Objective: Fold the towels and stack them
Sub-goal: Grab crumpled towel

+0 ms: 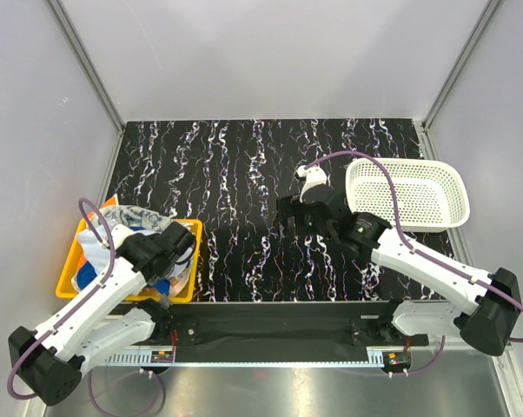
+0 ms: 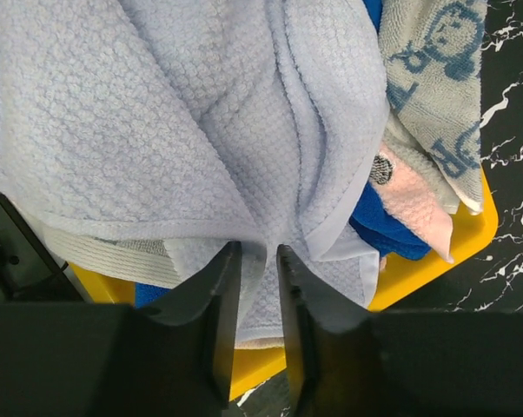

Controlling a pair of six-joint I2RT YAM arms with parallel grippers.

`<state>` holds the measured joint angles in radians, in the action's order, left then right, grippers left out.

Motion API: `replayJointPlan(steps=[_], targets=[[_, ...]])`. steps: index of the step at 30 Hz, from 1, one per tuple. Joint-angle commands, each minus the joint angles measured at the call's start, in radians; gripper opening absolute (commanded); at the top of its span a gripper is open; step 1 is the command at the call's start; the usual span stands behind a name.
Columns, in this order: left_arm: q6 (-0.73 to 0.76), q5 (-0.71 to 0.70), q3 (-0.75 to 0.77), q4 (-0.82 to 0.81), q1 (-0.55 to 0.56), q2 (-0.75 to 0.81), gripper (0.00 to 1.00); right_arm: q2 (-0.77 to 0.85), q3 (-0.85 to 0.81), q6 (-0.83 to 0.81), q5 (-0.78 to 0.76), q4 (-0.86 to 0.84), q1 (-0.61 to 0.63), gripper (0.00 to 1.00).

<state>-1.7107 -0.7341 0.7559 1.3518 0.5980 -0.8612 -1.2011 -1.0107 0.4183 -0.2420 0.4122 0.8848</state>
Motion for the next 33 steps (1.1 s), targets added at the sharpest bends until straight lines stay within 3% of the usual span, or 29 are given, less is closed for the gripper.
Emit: replayJointPlan(steps=[1, 5, 8, 20, 33], targets=[[-0.023, -0.024, -0.009, 0.092, -0.004, -0.001, 0.24, 0.0, -0.017, -0.045, -0.006, -0.044, 0.006, 1.0], [0.003, -0.03, 0.013, 0.084, -0.004, -0.007, 0.0, 0.0, -0.025, -0.056, -0.016, -0.047, 0.006, 1.0], [0.048, -0.04, 0.045, 0.075, -0.004, -0.01, 0.0, -0.002, -0.022, -0.058, -0.01, -0.055, 0.006, 1.0], [0.591, 0.025, 0.298, -0.206, -0.003, -0.05, 0.0, 0.006, -0.068, -0.058, -0.089, -0.024, 0.006, 1.0], [0.959, 0.189, 0.732, -0.361, 0.082, -0.288, 0.0, 0.06, -0.178, -0.029, -0.265, -0.01, -0.049, 1.0]])
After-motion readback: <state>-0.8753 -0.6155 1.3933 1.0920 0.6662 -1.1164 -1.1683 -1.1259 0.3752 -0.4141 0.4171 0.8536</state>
